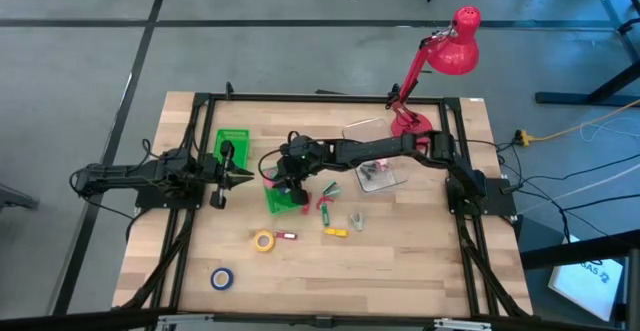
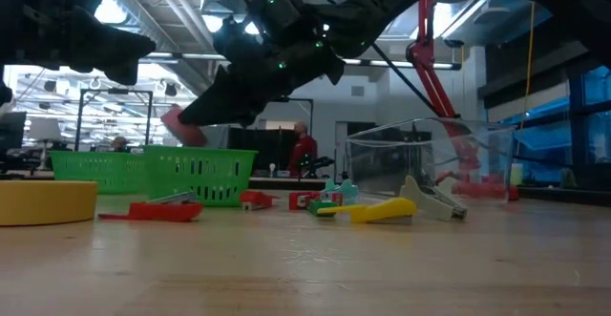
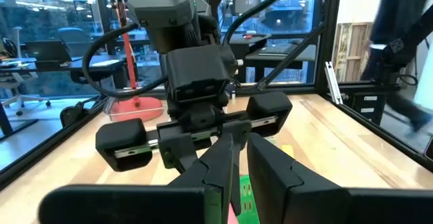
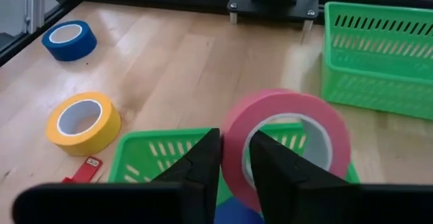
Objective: Pick and place Stapler, Stapler remover, tape
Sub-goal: Put the pink tape into the right green bin, then put the gray staple remover into the transparent bin
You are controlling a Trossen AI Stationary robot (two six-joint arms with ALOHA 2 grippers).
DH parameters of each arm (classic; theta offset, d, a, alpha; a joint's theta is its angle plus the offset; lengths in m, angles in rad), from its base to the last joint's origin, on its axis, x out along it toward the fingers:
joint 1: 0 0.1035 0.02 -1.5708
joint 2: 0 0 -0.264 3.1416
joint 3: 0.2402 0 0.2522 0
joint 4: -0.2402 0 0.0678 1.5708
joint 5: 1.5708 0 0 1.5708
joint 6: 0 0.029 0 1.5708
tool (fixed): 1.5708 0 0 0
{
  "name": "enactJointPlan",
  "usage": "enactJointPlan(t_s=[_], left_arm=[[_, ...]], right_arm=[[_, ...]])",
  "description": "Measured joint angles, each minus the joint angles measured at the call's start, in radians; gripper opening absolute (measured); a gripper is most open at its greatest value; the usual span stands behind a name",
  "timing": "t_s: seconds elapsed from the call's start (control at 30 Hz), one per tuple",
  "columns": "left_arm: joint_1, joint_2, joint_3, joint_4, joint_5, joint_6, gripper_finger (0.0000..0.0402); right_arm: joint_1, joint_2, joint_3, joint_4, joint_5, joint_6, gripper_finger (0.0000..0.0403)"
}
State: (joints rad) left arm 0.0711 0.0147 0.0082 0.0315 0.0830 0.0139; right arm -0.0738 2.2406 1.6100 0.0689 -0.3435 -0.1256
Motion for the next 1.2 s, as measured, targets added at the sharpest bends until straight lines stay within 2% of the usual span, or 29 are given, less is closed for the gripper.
enactJointPlan(t_s=[0.27, 0.43, 0.93, 1.2], left_arm=[[0.000, 0.000, 0.000, 0.000, 0.000, 0.000, 0.0042], [0.000, 0.000, 0.000, 0.001, 0.000, 0.000, 0.0042], [0.000, 0.000, 0.000, -0.001, 0.000, 0.000, 0.0042], [0.000, 0.000, 0.000, -0.001, 0.000, 0.000, 0.0042]], right_arm=[[0.000, 0.000, 0.000, 0.002, 0.001, 0.104, 0.0172], [0.000, -0.010, 0.033, -0.025, -0.001, 0.125, 0.0204], [0.057, -0.011, 0.413, -0.517, -0.017, 0.144, 0.0212], [0.143, -0.011, 0.534, -0.718, -0.016, 0.145, 0.0212]])
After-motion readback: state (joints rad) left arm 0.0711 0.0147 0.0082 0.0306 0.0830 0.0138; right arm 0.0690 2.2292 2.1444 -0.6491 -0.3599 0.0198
